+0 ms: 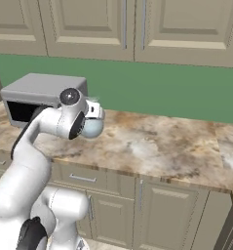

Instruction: Move the jam and bread from the second highest shelf to the top shelf to make space. Then, place the pitcher from the counter on the cleared second highest shelf.

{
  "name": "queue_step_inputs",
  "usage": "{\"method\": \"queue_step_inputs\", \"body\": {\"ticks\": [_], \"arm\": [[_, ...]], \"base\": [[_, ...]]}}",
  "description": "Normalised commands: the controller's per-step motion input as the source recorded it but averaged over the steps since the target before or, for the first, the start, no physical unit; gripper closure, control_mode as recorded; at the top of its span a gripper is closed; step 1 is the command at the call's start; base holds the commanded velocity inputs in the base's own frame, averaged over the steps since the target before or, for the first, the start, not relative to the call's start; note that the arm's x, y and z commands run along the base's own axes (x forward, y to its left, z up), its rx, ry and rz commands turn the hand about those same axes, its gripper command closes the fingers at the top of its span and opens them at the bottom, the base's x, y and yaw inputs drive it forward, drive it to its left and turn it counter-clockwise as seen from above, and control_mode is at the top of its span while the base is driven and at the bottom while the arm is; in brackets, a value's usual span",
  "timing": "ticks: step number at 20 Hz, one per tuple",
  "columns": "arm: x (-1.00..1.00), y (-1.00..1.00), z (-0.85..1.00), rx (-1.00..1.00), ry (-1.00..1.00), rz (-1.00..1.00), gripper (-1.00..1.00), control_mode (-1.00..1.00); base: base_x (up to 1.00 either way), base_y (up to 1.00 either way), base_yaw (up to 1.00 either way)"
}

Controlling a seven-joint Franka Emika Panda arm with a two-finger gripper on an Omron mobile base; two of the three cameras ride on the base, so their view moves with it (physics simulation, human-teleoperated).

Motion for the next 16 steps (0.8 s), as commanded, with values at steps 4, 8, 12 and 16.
{"method": "queue_step_inputs", "body": {"ticks": [4, 8, 12, 16], "arm": [[-1.0, -0.01, 0.3, 0.0, 0.0, 0.11, 1.0, -1.0], [-0.99, 0.0, 0.26, 0.0, -0.05, 0.02, 1.0, -1.0], [-0.63, 0.0, 0.61, 0.0, -0.09, 0.0, 1.0, -1.0], [-0.27, 0.01, 0.35, 0.0, -0.03, -0.02, 1.0, -1.0]], "base": [[0.0, 0.0, 0.0], [0.0, 0.0, 0.0], [0.0, 0.0, 0.0], [0.0, 0.0, 0.0]]}}
